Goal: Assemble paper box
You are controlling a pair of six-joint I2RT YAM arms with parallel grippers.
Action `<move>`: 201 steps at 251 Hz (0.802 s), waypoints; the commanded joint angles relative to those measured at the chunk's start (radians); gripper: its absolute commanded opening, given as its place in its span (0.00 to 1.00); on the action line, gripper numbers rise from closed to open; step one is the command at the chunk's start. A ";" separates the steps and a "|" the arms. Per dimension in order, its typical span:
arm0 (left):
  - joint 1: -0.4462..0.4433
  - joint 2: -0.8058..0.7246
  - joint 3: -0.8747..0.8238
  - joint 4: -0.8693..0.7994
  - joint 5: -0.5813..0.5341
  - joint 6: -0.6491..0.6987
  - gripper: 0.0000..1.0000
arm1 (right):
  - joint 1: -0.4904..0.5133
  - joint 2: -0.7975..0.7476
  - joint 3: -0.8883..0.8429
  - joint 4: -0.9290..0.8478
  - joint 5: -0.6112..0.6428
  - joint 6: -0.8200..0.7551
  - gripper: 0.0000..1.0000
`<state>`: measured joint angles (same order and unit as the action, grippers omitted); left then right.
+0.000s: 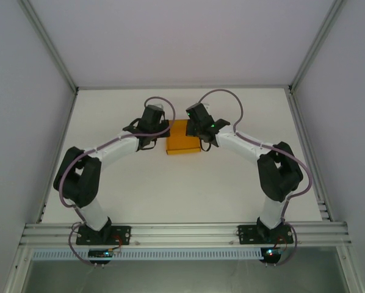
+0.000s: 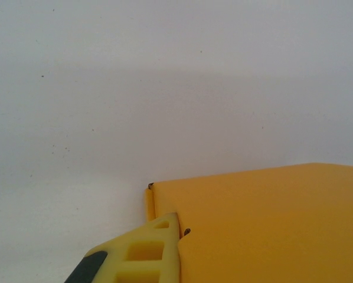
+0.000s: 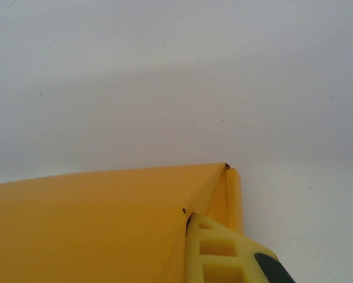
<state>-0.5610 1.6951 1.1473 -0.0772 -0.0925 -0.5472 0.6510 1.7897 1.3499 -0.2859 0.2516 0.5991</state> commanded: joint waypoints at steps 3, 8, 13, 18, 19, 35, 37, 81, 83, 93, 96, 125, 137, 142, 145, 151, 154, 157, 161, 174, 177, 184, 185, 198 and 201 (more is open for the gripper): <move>-0.014 0.021 0.004 0.132 0.134 -0.078 0.08 | 0.038 0.007 0.017 0.100 -0.087 0.043 0.00; -0.013 0.023 0.005 0.132 0.136 -0.078 0.08 | 0.039 0.007 0.016 0.098 -0.090 0.042 0.00; -0.013 0.023 0.005 0.132 0.138 -0.080 0.08 | 0.042 0.007 0.015 0.093 -0.094 0.042 0.00; -0.013 0.024 0.004 0.132 0.140 -0.080 0.08 | 0.044 0.006 0.013 0.087 -0.098 0.042 0.00; -0.013 0.024 0.004 0.132 0.141 -0.079 0.08 | 0.044 0.006 0.013 0.086 -0.098 0.043 0.00; -0.015 0.024 -0.005 0.133 0.139 -0.077 0.08 | 0.044 -0.003 -0.002 0.082 -0.097 0.042 0.00; -0.015 0.022 -0.008 0.134 0.139 -0.077 0.08 | 0.045 -0.004 -0.005 0.082 -0.096 0.043 0.00; -0.019 0.022 -0.143 0.352 0.220 -0.133 0.08 | 0.044 -0.021 -0.070 0.163 -0.079 0.041 0.00; -0.019 0.022 -0.148 0.358 0.223 -0.134 0.08 | 0.044 -0.021 -0.070 0.165 -0.081 0.040 0.00; -0.019 0.018 -0.167 0.377 0.230 -0.128 0.08 | 0.044 -0.020 -0.070 0.162 -0.089 0.028 0.00; -0.020 0.016 -0.172 0.379 0.230 -0.126 0.08 | 0.044 -0.018 -0.070 0.159 -0.089 0.022 0.00; -0.019 -0.028 -0.233 0.373 0.211 -0.094 0.10 | 0.045 -0.042 -0.111 0.160 -0.044 0.004 0.00; -0.020 -0.054 -0.264 0.372 0.198 -0.088 0.13 | 0.045 -0.062 -0.149 0.199 -0.025 -0.017 0.00; -0.021 -0.065 -0.276 0.374 0.195 -0.083 0.14 | 0.044 -0.070 -0.176 0.220 -0.020 -0.029 0.00; -0.020 -0.073 -0.282 0.374 0.195 -0.081 0.14 | 0.045 -0.076 -0.192 0.232 -0.019 -0.036 0.00; -0.022 -0.084 -0.294 0.376 0.192 -0.076 0.17 | 0.046 -0.084 -0.215 0.251 -0.016 -0.043 0.00; -0.022 -0.091 -0.300 0.377 0.193 -0.074 0.19 | 0.046 -0.088 -0.226 0.260 -0.017 -0.043 0.00; -0.021 -0.096 -0.306 0.380 0.194 -0.072 0.21 | 0.046 -0.092 -0.235 0.267 -0.018 -0.043 0.00; -0.021 -0.105 -0.311 0.381 0.194 -0.068 0.22 | 0.046 -0.096 -0.248 0.277 -0.024 -0.044 0.00; -0.023 -0.125 -0.324 0.372 0.193 -0.060 0.27 | 0.044 -0.106 -0.278 0.303 -0.044 -0.058 0.00; -0.022 -0.129 -0.325 0.365 0.192 -0.060 0.29 | 0.045 -0.109 -0.284 0.309 -0.043 -0.063 0.00; -0.022 -0.139 -0.324 0.346 0.180 -0.060 0.31 | 0.045 -0.113 -0.298 0.324 -0.038 -0.077 0.00; -0.021 -0.140 -0.324 0.343 0.179 -0.060 0.31 | 0.045 -0.114 -0.300 0.326 -0.037 -0.079 0.00; -0.022 -0.157 -0.319 0.307 0.158 -0.063 0.32 | 0.048 -0.123 -0.330 0.350 -0.005 -0.099 0.00; -0.022 -0.161 -0.318 0.301 0.155 -0.063 0.34 | 0.051 -0.124 -0.338 0.352 0.002 -0.100 0.00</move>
<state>-0.5701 1.5871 0.8307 0.2787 0.0219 -0.6033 0.6823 1.7027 1.0687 -0.0429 0.2687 0.5499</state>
